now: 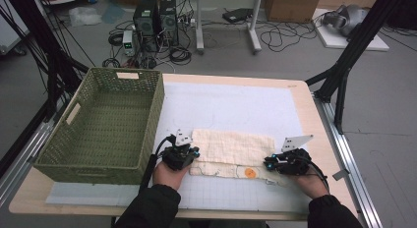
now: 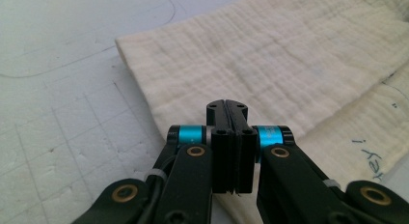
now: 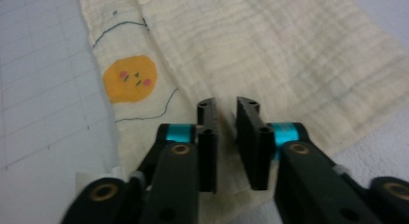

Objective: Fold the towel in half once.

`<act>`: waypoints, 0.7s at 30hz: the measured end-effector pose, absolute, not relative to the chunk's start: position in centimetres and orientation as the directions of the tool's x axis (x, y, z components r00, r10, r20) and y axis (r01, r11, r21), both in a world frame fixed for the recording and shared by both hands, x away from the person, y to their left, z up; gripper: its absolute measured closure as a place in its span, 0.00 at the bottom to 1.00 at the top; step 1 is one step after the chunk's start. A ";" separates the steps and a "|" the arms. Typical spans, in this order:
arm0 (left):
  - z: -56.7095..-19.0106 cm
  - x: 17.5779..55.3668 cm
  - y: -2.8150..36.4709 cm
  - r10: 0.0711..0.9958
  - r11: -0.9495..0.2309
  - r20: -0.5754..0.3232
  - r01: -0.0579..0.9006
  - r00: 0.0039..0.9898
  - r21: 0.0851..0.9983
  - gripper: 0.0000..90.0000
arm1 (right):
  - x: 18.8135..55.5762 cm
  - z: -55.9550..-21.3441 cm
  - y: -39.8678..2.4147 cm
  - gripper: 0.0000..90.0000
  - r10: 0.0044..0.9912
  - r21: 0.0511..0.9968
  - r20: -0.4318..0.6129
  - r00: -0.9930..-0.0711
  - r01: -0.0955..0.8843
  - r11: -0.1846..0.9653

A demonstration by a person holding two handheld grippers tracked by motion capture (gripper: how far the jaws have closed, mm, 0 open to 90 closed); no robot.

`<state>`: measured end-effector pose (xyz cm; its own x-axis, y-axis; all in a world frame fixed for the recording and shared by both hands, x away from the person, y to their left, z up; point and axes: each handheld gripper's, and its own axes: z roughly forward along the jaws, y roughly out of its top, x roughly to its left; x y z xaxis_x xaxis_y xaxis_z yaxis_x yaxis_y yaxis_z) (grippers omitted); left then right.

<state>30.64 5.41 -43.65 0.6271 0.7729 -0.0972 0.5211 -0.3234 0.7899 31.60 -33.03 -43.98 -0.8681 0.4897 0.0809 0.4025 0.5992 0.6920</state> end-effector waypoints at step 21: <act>-43.5 30.6 5.5 0.746 -0.354 -0.099 0.517 0.659 0.779 0.94 | 31.8 -42.5 -34.1 0.94 0.508 0.745 0.134 -0.851 0.424 0.515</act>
<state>30.55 5.48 -43.46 0.6588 0.7459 -0.0985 0.5174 -0.3541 0.7791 31.82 -34.11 -42.53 -0.8509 0.5080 0.1336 0.4244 0.5151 0.7447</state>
